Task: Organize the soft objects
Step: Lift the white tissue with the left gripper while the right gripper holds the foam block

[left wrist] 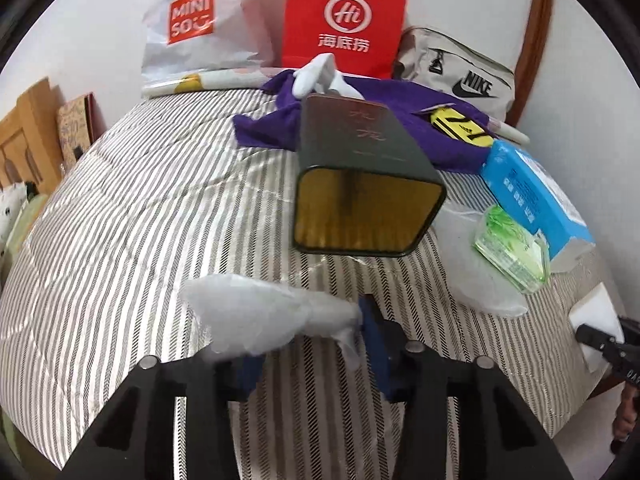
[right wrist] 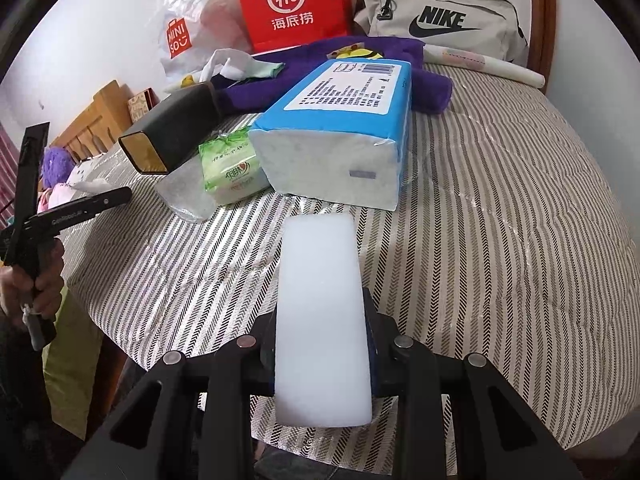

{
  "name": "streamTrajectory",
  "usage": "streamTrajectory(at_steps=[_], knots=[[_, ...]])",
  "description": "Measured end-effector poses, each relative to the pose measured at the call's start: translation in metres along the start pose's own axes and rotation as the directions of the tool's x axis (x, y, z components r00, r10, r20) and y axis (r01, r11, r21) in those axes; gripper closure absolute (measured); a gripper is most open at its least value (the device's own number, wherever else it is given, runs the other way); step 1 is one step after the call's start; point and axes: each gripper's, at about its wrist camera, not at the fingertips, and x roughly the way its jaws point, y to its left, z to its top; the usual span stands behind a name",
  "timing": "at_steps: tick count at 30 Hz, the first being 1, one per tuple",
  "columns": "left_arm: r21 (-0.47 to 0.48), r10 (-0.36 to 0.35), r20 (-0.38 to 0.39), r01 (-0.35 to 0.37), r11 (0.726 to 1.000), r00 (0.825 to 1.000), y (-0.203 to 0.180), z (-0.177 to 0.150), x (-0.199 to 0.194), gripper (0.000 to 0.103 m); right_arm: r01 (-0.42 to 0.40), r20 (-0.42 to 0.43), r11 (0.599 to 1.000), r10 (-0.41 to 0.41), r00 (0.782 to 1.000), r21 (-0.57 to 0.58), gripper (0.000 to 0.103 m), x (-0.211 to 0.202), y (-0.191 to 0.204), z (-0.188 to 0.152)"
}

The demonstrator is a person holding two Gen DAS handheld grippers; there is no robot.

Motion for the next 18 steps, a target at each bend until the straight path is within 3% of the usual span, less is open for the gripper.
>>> streamTrajectory(at_steps=[1,5,18], knots=[[0.013,-0.010,0.003,0.010,1.000,1.000,-0.003,0.000,0.000,0.072,0.000,0.000,1.000,0.000,1.000,0.000,0.073,0.000,0.000,0.000],[0.027,-0.052,0.013,0.052,0.998,0.999,-0.007,0.000,-0.005,0.073,-0.006,-0.001,1.000,0.006,1.000,0.007,0.074,-0.001,-0.001,0.001],[0.014,-0.067,0.028,0.067,0.998,0.997,-0.011,0.016,-0.027,0.073,-0.037,0.033,0.999,0.037,0.999,-0.013,0.074,-0.019,0.005,0.019]])
